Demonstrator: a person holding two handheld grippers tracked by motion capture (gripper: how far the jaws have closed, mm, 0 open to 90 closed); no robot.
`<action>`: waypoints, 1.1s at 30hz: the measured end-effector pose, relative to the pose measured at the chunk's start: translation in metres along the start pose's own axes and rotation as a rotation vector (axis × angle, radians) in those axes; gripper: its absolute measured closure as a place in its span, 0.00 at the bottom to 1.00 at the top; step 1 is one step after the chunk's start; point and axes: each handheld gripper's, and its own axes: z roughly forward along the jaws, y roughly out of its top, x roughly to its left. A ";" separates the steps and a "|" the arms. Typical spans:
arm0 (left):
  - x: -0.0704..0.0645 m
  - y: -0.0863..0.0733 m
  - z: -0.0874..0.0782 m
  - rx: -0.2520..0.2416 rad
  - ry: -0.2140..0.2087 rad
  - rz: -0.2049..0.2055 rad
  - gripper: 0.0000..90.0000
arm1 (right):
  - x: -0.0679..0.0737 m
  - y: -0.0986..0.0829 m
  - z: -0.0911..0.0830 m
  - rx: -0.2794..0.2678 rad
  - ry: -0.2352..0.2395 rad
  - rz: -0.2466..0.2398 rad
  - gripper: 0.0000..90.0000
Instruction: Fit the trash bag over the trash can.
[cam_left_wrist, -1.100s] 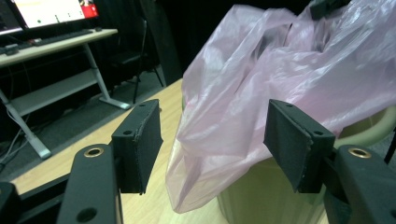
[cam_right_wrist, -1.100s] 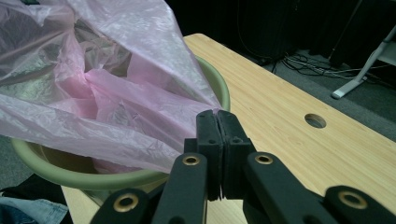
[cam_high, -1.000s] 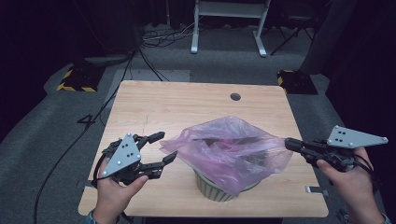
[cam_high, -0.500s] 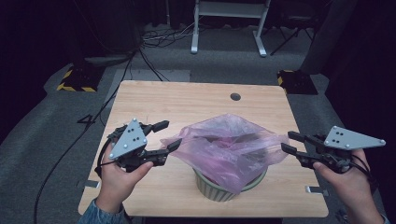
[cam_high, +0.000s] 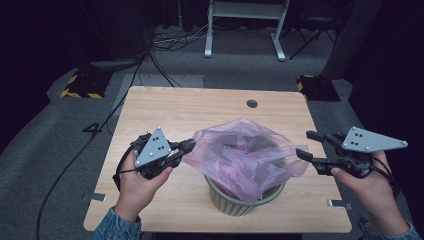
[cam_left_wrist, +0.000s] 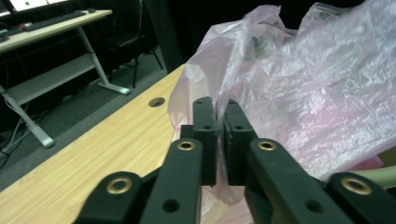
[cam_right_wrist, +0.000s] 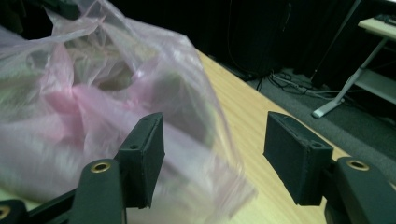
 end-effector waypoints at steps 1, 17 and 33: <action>0.000 0.000 0.001 -0.003 0.000 0.001 0.98 | -0.001 0.002 0.003 0.006 -0.001 -0.011 0.42; 0.015 -0.020 0.018 0.028 0.007 -0.027 0.98 | -0.020 0.000 0.076 0.124 0.064 0.010 1.00; 0.033 -0.050 0.054 0.115 -0.005 -0.125 0.95 | -0.043 -0.027 0.111 0.186 -0.022 0.069 1.00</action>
